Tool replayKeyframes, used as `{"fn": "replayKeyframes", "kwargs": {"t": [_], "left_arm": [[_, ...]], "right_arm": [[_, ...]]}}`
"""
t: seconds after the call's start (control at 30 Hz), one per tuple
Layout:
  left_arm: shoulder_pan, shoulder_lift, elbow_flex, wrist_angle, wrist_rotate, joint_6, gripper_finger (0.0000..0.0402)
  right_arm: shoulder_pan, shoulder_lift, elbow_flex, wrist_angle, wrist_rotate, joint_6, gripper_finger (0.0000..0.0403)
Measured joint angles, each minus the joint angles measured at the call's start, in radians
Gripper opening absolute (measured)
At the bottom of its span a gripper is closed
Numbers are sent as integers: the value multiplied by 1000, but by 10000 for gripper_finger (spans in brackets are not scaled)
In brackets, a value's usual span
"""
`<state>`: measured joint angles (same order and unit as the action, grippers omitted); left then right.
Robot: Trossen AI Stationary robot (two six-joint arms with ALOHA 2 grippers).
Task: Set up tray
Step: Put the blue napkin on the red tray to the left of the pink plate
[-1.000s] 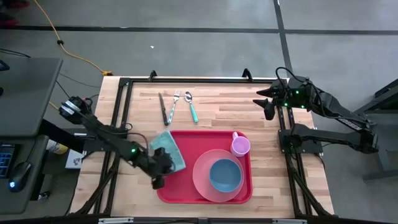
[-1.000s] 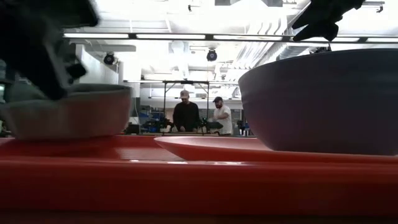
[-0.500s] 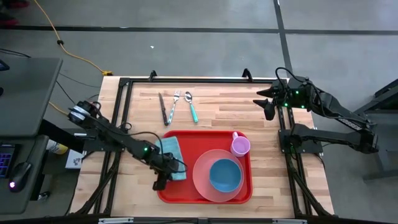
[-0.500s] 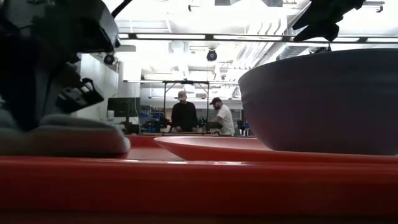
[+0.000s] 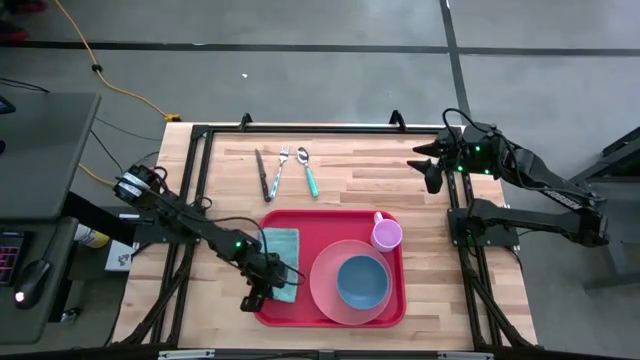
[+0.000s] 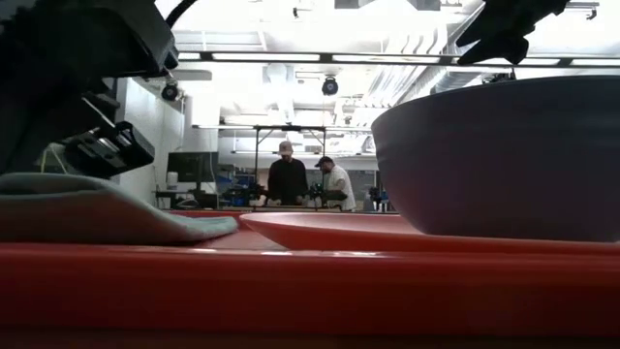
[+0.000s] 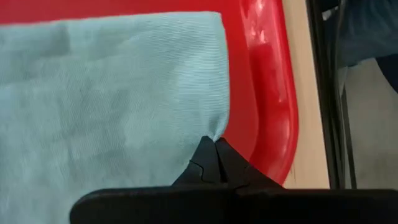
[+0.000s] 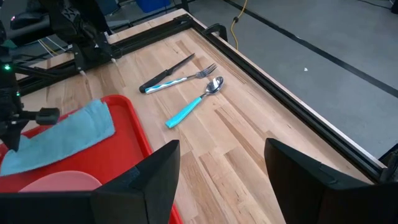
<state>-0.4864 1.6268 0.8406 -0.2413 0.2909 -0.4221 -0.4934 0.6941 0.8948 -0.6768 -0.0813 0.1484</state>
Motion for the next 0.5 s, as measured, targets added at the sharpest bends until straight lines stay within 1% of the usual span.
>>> {"fn": "replayKeyframes", "kwargs": {"t": [0.1,0.27,0.37,0.5], "left_arm": [[-1,0,0,-19,14,0,4],[11,1,0,-28,9,34,4],[18,14,-1,2,11,18,4],[18,28,22,48,-13,9,4]], "right_arm": [[0,0,0,-1,-1,0,213],[0,0,0,0,-3,0,213],[0,0,0,0,-2,0,213],[0,0,0,0,-2,0,213]]}}
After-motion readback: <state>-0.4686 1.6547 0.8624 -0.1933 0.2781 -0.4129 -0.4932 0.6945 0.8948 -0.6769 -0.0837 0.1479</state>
